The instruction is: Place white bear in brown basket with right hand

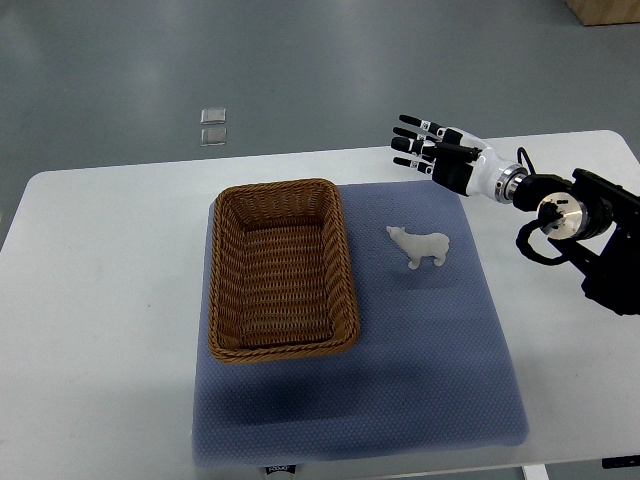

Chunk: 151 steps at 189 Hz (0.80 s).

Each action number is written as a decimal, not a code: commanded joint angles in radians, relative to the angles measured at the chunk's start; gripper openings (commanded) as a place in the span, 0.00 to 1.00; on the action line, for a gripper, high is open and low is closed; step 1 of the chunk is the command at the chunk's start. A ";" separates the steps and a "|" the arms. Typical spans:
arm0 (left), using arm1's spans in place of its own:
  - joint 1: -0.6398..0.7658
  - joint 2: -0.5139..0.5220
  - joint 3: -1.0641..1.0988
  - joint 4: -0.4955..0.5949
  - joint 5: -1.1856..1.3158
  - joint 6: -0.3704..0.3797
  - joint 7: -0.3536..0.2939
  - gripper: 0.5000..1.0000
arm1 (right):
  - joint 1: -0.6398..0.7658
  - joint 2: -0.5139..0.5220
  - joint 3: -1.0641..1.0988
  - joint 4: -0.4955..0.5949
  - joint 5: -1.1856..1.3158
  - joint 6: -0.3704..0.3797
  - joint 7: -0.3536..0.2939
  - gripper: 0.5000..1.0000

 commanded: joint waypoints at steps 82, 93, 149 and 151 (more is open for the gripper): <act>0.000 0.000 0.000 0.004 0.001 -0.005 0.003 1.00 | 0.006 -0.012 -0.006 0.000 -0.045 0.008 0.011 0.85; 0.000 0.000 0.000 0.003 -0.001 -0.003 0.003 1.00 | 0.006 -0.013 -0.002 0.000 -0.085 0.008 0.011 0.85; 0.000 0.000 0.000 0.003 -0.001 -0.005 0.003 1.00 | -0.003 -0.010 0.000 0.011 -0.144 0.001 0.043 0.85; 0.000 0.000 0.000 0.003 -0.001 -0.003 0.003 1.00 | -0.003 -0.010 0.000 0.011 -0.146 -0.001 0.043 0.85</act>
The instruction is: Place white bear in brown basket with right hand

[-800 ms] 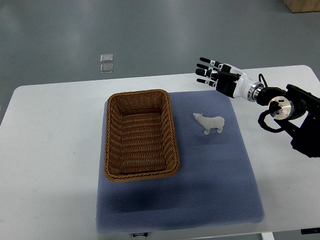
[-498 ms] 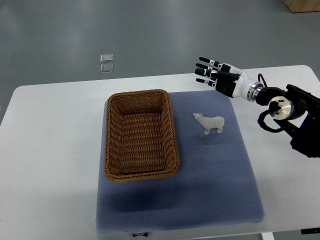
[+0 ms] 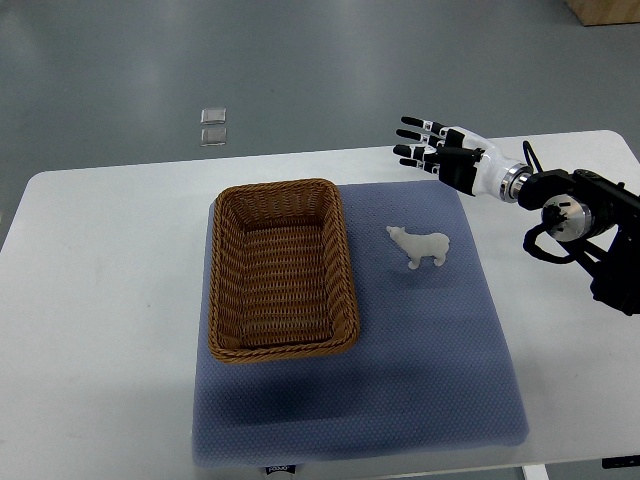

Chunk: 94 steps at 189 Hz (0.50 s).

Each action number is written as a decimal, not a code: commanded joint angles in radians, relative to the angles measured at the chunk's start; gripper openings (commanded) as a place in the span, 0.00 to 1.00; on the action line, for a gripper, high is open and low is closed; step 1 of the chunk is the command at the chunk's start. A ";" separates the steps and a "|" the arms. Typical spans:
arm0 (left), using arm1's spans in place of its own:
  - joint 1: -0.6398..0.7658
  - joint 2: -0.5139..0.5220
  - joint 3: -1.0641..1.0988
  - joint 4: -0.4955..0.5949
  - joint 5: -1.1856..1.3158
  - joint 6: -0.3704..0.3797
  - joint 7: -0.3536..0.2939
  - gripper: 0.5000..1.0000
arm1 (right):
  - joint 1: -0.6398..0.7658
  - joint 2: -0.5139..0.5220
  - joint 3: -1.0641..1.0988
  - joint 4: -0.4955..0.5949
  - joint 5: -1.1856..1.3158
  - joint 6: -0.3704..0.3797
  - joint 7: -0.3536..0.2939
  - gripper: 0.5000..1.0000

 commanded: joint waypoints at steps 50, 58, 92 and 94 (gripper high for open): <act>0.000 0.000 0.000 0.000 0.000 -0.001 0.000 1.00 | 0.002 -0.015 -0.010 0.010 -0.100 -0.003 0.006 0.85; 0.000 0.000 0.000 0.001 0.000 -0.001 0.000 1.00 | 0.002 -0.013 -0.007 0.010 -0.138 -0.009 0.009 0.85; 0.000 0.000 0.000 0.000 0.000 -0.001 0.000 1.00 | 0.008 -0.021 -0.015 0.037 -0.293 0.013 0.035 0.85; 0.000 0.000 0.000 0.000 0.001 -0.001 0.000 1.00 | 0.010 -0.022 -0.015 0.040 -0.307 0.016 0.040 0.85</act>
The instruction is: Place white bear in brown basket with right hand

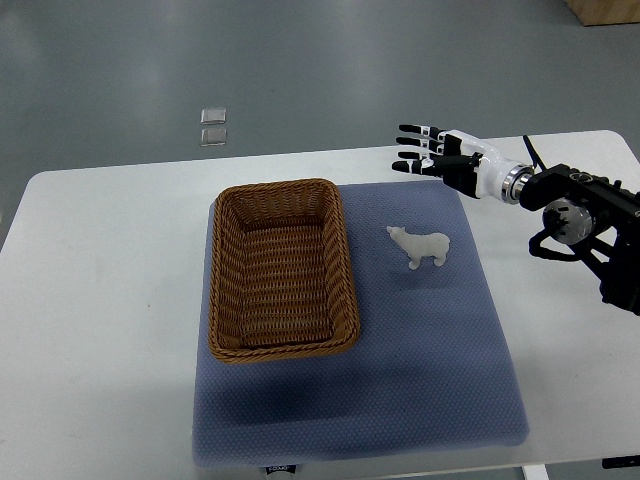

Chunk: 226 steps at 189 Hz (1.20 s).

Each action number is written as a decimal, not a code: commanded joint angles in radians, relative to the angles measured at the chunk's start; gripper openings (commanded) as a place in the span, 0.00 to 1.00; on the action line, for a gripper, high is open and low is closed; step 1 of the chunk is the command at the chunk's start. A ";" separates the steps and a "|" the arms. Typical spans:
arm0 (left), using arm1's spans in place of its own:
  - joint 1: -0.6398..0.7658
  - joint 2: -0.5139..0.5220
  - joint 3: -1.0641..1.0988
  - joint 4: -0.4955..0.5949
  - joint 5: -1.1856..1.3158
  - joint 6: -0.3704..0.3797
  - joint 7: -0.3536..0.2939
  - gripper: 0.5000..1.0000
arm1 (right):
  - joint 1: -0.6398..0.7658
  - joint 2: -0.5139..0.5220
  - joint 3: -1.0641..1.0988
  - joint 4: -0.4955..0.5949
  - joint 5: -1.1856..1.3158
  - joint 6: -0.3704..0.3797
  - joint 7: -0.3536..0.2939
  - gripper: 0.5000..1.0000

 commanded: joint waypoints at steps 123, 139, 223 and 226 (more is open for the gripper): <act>0.000 0.000 0.000 -0.001 0.000 0.000 0.000 1.00 | 0.082 -0.106 -0.014 0.086 -0.811 0.255 0.131 0.85; 0.000 0.000 0.000 0.001 0.000 0.000 0.000 1.00 | 0.080 -0.129 -0.038 0.141 -0.877 0.255 0.131 0.85; 0.000 0.000 0.000 -0.001 0.000 0.000 0.000 1.00 | 0.070 -0.138 -0.119 0.204 -0.980 0.189 0.131 0.85; 0.000 0.000 0.000 -0.001 0.000 0.000 0.000 1.00 | 0.071 -0.137 -0.127 0.204 -0.982 0.182 0.131 0.85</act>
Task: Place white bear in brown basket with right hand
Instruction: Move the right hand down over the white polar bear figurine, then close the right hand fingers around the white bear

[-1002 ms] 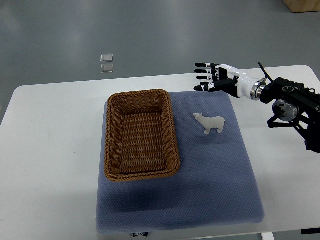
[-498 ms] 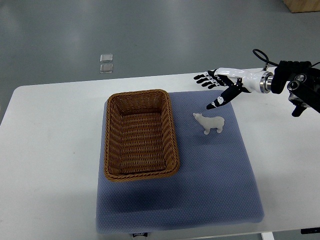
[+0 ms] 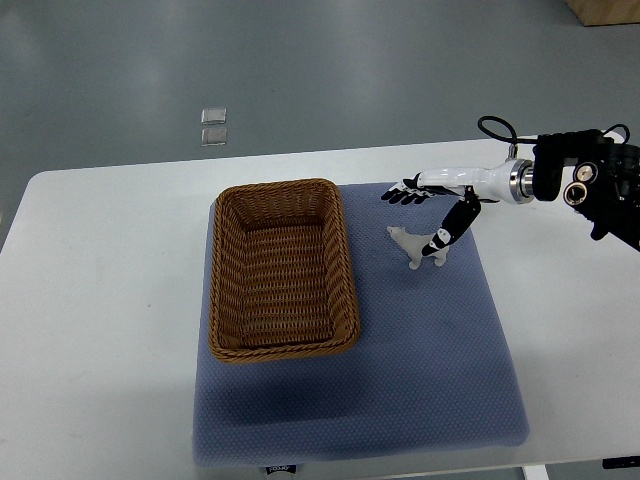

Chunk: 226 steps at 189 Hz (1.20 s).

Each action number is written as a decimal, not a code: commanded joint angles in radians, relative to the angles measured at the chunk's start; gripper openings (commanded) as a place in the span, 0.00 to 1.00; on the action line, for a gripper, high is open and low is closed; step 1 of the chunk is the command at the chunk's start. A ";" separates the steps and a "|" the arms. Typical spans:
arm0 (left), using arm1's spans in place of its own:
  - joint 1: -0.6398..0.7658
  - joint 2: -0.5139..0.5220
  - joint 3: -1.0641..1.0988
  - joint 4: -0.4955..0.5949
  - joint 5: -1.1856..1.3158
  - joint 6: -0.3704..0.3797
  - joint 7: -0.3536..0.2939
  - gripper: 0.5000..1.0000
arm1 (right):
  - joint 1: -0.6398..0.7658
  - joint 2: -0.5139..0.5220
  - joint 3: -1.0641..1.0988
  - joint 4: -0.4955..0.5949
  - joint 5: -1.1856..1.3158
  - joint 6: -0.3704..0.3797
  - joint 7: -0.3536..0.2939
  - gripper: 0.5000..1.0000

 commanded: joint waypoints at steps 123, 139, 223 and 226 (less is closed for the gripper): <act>0.000 0.000 0.000 0.001 0.000 0.001 0.000 1.00 | 0.003 0.010 -0.134 -0.010 -0.037 -0.131 -0.005 0.60; 0.000 0.000 0.000 0.001 0.000 0.001 0.000 1.00 | 0.001 0.010 -0.135 -0.010 -0.037 -0.138 -0.005 0.59; 0.000 0.000 0.000 0.001 0.000 -0.001 0.000 1.00 | 0.006 0.010 -0.168 -0.010 -0.037 -0.140 -0.003 0.28; 0.000 0.000 0.000 0.001 0.000 0.001 0.000 1.00 | 0.006 0.010 -0.168 -0.010 -0.039 -0.140 -0.003 0.27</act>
